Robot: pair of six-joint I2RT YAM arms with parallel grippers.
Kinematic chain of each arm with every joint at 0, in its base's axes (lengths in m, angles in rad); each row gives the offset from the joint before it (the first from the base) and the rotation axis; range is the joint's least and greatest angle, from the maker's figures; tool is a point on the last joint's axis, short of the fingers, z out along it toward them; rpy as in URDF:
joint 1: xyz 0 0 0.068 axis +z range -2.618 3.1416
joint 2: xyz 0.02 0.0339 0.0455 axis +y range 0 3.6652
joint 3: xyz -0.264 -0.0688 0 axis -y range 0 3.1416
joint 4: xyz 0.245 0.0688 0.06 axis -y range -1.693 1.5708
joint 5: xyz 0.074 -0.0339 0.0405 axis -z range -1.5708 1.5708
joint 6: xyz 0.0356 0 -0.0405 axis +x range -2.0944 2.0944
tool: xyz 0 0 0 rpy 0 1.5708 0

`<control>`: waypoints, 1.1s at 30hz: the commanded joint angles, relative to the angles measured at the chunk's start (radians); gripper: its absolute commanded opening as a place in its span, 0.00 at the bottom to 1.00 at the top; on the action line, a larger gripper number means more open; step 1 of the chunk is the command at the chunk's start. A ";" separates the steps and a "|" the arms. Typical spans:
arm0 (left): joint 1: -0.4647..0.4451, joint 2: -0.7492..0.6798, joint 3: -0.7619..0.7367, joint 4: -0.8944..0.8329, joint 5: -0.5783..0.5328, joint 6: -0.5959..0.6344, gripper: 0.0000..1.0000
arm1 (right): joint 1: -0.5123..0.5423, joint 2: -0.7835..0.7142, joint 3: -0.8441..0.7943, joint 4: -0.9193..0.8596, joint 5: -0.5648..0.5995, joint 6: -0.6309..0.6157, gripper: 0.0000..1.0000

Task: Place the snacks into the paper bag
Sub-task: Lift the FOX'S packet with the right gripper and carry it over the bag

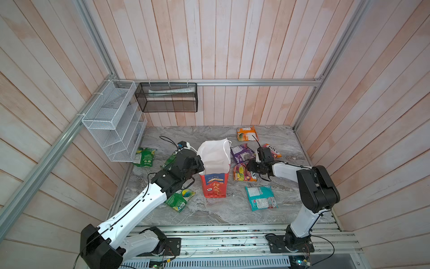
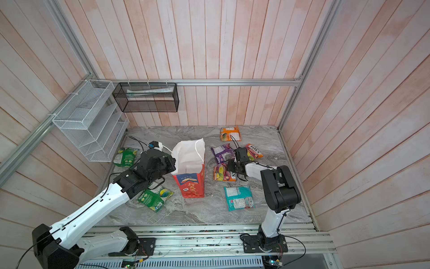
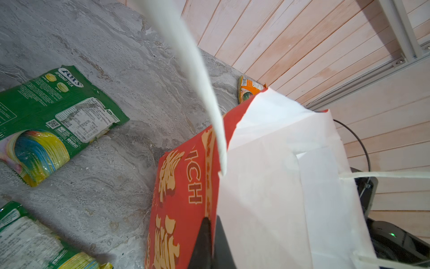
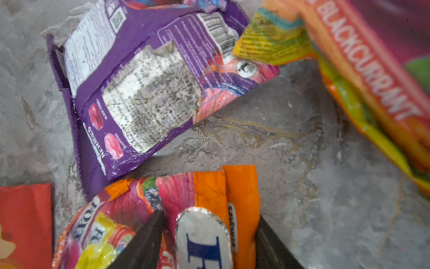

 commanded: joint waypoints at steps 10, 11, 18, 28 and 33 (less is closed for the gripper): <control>-0.003 0.004 -0.016 0.023 0.025 0.019 0.00 | 0.003 -0.122 -0.074 -0.028 -0.119 0.018 0.03; -0.003 0.004 -0.017 0.027 0.033 0.020 0.00 | 0.003 -0.144 -0.082 -0.025 -0.121 0.021 0.01; -0.003 -0.005 -0.028 0.048 0.077 0.001 0.00 | 0.008 -0.332 -0.130 -0.034 -0.099 0.047 0.00; -0.005 -0.058 -0.046 0.059 0.085 -0.040 0.00 | 0.031 -0.746 -0.164 -0.112 0.068 0.078 0.00; -0.011 -0.065 -0.046 0.057 0.066 -0.051 0.00 | 0.080 -0.876 -0.080 -0.191 0.151 0.078 0.00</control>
